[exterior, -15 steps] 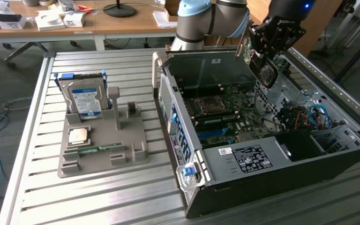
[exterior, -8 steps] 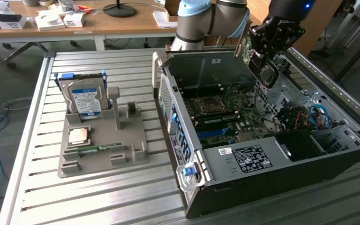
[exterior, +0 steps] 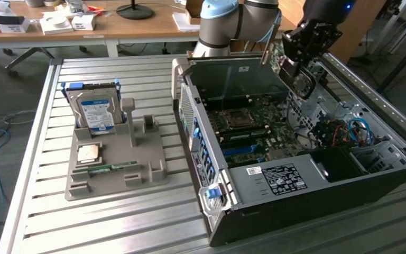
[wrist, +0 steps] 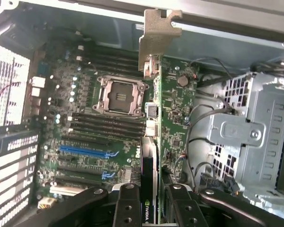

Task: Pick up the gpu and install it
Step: 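Insert the gpu into the slot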

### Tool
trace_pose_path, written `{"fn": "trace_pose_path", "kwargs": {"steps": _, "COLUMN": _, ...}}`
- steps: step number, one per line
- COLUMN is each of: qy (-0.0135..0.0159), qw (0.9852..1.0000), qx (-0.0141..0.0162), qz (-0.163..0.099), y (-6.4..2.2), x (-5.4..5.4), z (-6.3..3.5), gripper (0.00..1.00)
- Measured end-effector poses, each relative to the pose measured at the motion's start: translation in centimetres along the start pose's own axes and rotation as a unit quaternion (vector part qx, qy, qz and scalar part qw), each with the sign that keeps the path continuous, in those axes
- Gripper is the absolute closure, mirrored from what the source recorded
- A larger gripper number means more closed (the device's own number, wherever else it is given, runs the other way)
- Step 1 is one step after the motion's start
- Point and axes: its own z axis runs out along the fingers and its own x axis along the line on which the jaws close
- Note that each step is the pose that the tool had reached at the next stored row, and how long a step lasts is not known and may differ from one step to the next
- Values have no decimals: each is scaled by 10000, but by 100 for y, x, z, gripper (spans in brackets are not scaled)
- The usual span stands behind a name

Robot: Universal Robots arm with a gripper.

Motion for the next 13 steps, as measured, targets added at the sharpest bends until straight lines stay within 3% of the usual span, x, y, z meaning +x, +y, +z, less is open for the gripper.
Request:
{"fn": "trace_pose_path", "kwargs": {"steps": 6, "qy": 23, "qw": 9989, "qx": -7, "qz": -458, "y": 0, "x": 0, "z": 1, "gripper": 73}}
{"fn": "trace_pose_path", "kwargs": {"steps": 10, "qy": 39, "qw": 9970, "qx": -11, "qz": -776, "y": 0, "x": 0, "z": 1, "gripper": 73}}
{"fn": "trace_pose_path", "kwargs": {"steps": 13, "qy": 51, "qw": 9947, "qx": -15, "qz": -1025, "y": 0, "x": 0, "z": 1, "gripper": 73}}
